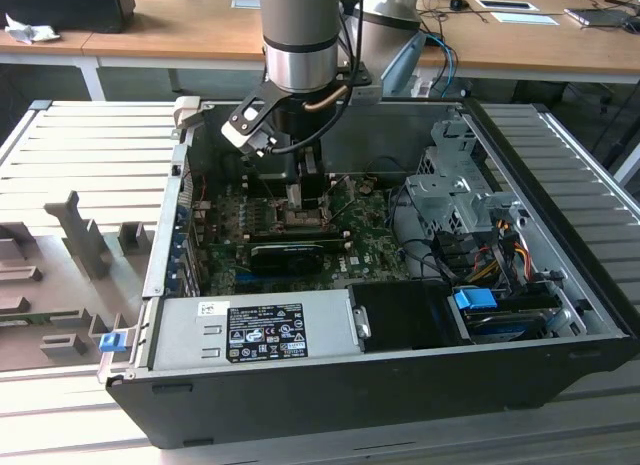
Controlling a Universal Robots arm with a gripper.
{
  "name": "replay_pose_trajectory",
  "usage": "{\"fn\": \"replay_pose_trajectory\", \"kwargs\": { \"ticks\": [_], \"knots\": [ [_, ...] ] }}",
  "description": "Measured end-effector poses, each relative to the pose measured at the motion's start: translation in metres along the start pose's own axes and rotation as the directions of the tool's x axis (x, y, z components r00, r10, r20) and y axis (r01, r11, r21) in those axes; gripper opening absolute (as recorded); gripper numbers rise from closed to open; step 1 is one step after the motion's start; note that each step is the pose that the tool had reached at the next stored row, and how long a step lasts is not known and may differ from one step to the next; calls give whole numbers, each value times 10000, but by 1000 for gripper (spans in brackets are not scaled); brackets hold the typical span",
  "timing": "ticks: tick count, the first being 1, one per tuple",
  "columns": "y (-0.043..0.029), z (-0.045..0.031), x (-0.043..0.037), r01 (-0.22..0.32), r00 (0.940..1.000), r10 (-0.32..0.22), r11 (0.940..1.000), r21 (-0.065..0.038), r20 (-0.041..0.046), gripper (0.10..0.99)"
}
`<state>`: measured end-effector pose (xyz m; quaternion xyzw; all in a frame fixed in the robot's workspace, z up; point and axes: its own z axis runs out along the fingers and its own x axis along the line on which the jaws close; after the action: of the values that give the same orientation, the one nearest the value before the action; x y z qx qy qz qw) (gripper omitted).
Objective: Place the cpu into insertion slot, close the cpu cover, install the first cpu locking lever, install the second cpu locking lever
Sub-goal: 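Place the cpu into insertion slot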
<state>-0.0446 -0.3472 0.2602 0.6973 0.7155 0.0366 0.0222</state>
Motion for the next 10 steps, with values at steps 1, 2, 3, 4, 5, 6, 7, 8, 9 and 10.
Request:
{"fn": "replay_pose_trajectory", "kwargs": {
  "ticks": [1,2,3,4,5,6,7,8,9,10],
  "knots": [
    [-8,31,2,-1,10000,1,10000,1,1,529],
    [-14,63,5,0,10000,0,10000,1,1,529],
    [-24,92,9,0,10000,0,10000,1,1,529],
    [-30,139,16,-2,10000,2,10000,0,0,529],
    [-32,163,25,-14,10000,14,10000,1,2,529],
    [-34,167,28,-55,10000,55,10000,1,6,529],
    [-35,171,29,-125,9999,125,9999,-2,10,529],
    [-37,176,29,-228,9997,228,9997,-5,18,529],
    [-40,179,29,-320,9995,320,9995,-6,27,529],
    [-44,183,29,-404,9992,404,9992,-7,34,529]
  ]
}}
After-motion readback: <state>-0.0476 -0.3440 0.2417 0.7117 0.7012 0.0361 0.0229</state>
